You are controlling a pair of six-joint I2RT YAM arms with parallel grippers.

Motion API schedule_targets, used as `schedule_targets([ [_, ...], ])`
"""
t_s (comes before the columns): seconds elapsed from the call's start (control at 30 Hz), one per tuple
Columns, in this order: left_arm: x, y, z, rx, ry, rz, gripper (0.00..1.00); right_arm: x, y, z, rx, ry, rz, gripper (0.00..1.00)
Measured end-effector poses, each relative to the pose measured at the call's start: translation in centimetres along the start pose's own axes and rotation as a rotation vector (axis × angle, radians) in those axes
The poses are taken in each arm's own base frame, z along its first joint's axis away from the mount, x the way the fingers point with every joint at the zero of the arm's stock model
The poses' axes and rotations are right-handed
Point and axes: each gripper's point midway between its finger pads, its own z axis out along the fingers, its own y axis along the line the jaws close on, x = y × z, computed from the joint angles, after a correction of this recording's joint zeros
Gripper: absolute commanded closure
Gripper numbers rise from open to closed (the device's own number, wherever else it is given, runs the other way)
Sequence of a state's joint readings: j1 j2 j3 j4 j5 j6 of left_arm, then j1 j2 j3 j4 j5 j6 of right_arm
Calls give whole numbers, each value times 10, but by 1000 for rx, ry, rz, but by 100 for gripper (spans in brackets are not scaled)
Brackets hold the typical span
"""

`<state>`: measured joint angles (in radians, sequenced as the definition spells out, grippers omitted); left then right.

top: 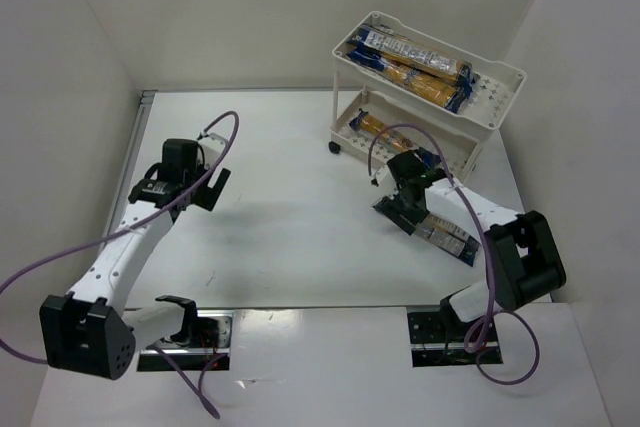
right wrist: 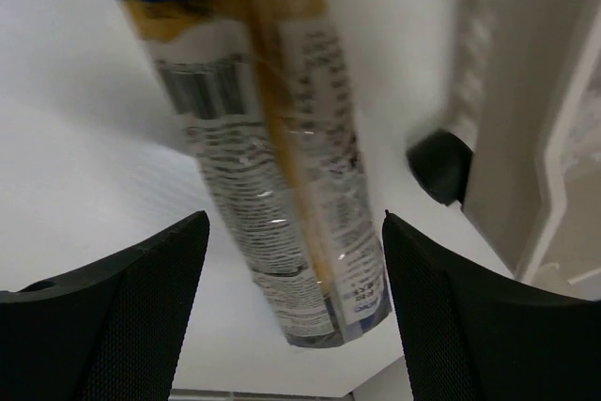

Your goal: Place and organize the pasta boxes and bags onto the shelf

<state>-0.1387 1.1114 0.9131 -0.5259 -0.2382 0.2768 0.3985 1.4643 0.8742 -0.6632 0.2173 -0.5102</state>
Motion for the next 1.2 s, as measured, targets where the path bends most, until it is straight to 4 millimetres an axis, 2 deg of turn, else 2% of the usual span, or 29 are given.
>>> schedule_targets([
  [0.1, -1, -4, 8, 26, 46, -5, 0, 9, -7, 6, 19, 13, 34, 20],
  [0.2, 1, -6, 16, 44, 102, 4, 0, 19, 2, 13, -3, 31, 18, 29],
  [0.3, 8, -10, 21, 75, 188, 24, 0, 28, 6, 19, -12, 52, -14, 57],
  [0.37, 14, -13, 24, 95, 238, 36, 0, 26, 4, 19, -6, 47, -34, 85],
  [0.47, 27, -18, 22, 122, 298, 54, 0, 20, 1, 15, 22, 39, -70, 94],
  [0.53, 29, -18, 20, 125, 304, 56, 0, 16, 5, 14, 28, 38, -100, 97],
  [0.6, 28, -18, 20, 125, 301, 56, 0, 4, 17, 11, 9, 15, -132, 97],
  [0.67, 28, -17, 20, 124, 298, 49, 0, -17, 36, 7, -48, -35, -153, 97],
  [0.7, 28, -15, 21, 121, 297, 43, 0, -28, 45, 4, -80, -61, -153, 74],
  [0.73, 28, -13, 22, 117, 296, 34, 0, -40, 54, 2, -116, -91, -147, 47],
  [0.77, 28, -10, 22, 112, 295, 24, 0, -53, 62, -1, -149, -119, -132, 28],
  [0.83, 28, -4, 23, 101, 293, 4, 0, -75, 68, -7, -186, -171, -105, 10],
  [0.93, 26, 2, 24, 88, 280, -15, 0, -90, 67, -14, -194, -216, -84, 2],
  [1.2, 24, -1, 25, 108, 270, -20, 0, -92, 87, -9, -268, -222, -163, 2],
])
